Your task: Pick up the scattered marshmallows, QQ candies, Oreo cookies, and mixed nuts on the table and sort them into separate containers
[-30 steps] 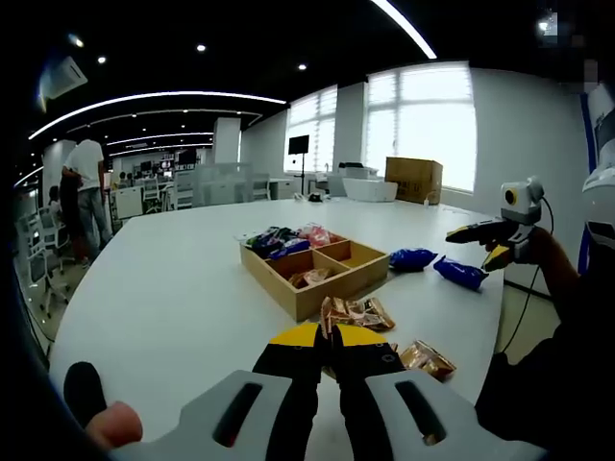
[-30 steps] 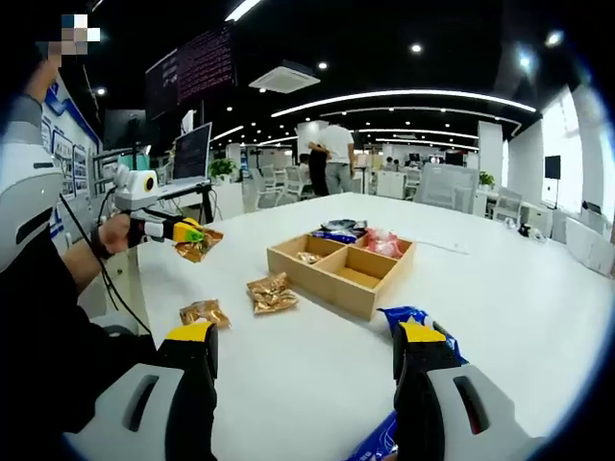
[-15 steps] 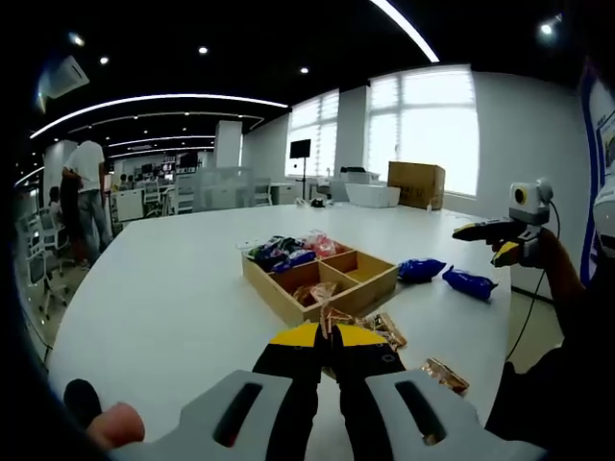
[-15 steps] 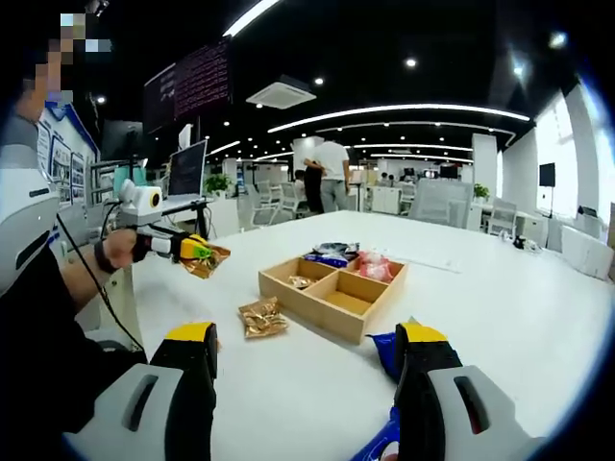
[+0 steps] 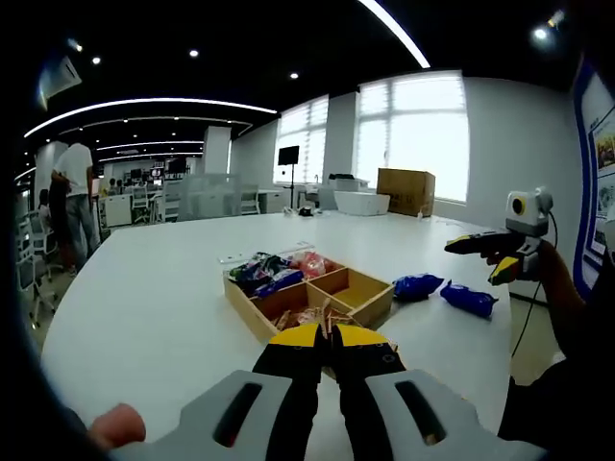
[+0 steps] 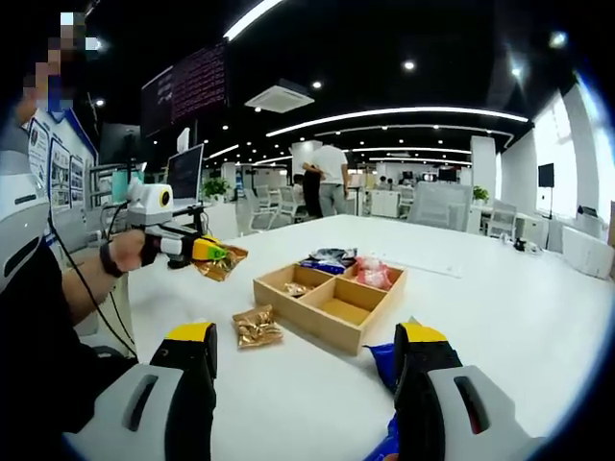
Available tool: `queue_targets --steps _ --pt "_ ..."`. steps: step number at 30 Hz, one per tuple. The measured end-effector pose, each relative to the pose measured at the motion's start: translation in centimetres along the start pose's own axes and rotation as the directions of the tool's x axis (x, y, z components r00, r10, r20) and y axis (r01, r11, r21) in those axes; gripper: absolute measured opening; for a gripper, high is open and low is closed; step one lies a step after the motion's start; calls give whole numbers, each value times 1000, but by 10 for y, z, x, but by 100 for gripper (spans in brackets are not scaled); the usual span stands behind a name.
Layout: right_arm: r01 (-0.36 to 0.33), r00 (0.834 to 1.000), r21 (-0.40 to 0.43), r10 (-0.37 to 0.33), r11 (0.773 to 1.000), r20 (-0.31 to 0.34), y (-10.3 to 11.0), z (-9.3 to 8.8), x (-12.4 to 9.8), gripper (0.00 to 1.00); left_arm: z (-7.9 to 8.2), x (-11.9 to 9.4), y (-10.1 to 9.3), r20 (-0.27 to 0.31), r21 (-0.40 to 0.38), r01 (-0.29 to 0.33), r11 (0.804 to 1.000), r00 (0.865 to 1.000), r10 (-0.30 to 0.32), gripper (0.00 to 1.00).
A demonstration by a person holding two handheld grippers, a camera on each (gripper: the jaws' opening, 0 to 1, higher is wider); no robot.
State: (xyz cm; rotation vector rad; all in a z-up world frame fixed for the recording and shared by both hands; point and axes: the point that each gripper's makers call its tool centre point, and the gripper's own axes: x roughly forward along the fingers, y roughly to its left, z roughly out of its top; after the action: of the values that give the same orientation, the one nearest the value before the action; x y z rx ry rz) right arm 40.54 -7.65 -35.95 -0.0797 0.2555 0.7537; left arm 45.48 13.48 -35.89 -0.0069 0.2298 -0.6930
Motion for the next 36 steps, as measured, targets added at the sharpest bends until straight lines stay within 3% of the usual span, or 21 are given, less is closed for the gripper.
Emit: queue_targets --steps 27,36 --pt "-68 997 -22 69 997 21 0 19 25 71 24 84 27 30 -62 25 998 999 -23 10" --pt "-81 997 -13 81 997 8 10 7 23 71 1 115 38 -9 -114 15 993 1000 -16 10"
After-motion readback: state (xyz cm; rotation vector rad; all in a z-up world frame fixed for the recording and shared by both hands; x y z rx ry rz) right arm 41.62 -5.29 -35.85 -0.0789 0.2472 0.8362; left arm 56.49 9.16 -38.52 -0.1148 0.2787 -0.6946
